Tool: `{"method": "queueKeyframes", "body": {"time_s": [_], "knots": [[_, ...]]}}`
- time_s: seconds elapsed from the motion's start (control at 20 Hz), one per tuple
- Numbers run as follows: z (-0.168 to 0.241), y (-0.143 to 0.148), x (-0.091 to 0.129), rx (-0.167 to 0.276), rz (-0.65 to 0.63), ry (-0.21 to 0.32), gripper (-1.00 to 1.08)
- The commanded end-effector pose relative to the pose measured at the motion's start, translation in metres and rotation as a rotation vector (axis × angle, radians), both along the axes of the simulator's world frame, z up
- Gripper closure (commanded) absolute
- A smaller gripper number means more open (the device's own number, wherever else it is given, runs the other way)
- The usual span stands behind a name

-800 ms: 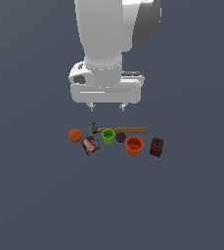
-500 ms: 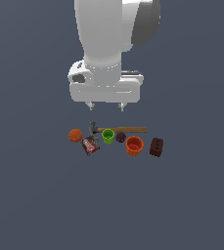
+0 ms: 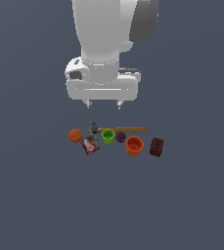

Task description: Pick up a designated object from a clutter of objects.

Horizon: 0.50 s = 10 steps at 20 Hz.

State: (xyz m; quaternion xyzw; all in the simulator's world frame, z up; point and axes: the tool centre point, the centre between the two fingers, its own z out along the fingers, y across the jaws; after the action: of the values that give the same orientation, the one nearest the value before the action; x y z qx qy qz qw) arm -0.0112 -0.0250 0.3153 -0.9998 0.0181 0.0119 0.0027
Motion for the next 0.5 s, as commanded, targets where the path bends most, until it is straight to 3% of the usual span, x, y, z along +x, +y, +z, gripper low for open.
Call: {"method": "queueKeyframes", "body": {"time_s": [0.0,0.45], "knots": [[-0.003,0.001,0.000,-0.001,0.010,0.000,-0.92],[-0.035,0.009,0.001,-0.006,0.131,-0.002,-0.92]]}}
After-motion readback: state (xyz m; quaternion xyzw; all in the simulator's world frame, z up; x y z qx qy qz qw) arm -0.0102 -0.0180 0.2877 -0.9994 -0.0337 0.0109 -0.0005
